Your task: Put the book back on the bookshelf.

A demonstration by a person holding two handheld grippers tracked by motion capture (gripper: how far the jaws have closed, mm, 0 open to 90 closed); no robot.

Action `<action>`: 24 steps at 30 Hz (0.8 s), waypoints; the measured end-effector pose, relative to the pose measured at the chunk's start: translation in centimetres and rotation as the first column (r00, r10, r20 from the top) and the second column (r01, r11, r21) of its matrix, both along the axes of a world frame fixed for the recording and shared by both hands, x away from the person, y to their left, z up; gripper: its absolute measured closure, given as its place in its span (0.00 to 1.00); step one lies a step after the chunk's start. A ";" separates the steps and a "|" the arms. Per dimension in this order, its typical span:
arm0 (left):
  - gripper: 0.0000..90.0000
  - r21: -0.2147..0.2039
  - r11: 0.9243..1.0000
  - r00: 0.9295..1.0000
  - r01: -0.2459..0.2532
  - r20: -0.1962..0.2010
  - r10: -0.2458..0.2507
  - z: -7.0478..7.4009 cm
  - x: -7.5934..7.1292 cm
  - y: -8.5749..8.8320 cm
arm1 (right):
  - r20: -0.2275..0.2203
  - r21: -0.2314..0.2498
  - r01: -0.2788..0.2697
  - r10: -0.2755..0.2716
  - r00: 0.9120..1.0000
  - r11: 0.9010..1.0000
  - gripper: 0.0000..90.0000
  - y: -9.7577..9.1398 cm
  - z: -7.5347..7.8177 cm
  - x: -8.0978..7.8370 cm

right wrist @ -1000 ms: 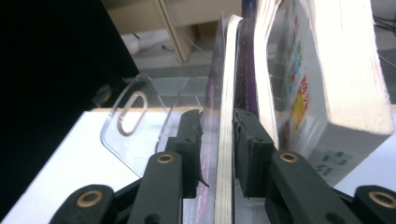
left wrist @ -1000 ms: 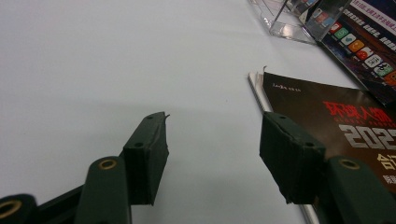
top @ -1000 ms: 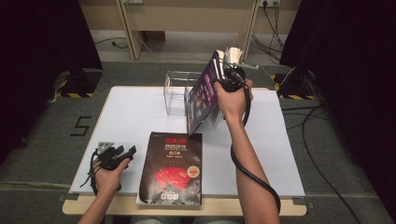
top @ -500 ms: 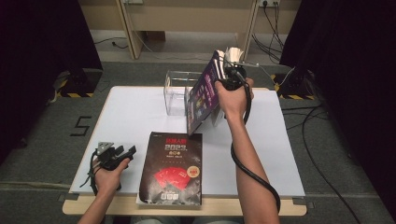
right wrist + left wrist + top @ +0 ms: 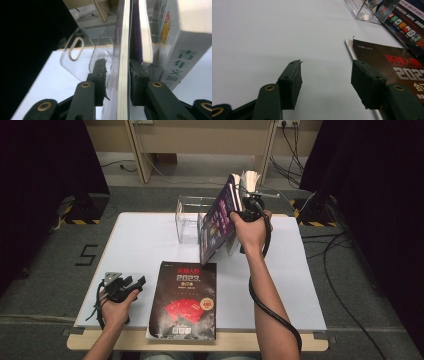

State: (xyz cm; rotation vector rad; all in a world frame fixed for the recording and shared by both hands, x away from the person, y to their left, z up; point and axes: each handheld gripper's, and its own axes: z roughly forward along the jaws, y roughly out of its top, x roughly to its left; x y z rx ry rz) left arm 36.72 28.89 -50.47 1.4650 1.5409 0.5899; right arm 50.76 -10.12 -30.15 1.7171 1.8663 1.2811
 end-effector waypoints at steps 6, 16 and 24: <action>0.45 -0.007 1.000 1.000 -0.002 -0.005 0.001 0.0 0.0 0.1 | -0.012 -0.047 0.026 -0.026 1.000 0.999 0.93 0.4 0.3 0.5; 0.45 -0.009 1.000 1.000 -0.001 -0.005 0.001 0.0 0.0 0.1 | 0.037 -0.029 0.035 -0.033 0.999 0.999 0.94 1.2 0.5 0.3; 0.46 -0.008 1.000 1.000 -0.001 0.002 0.001 0.0 0.0 0.0 | 0.107 -0.015 0.041 -0.039 0.993 0.999 0.94 1.9 2.3 0.5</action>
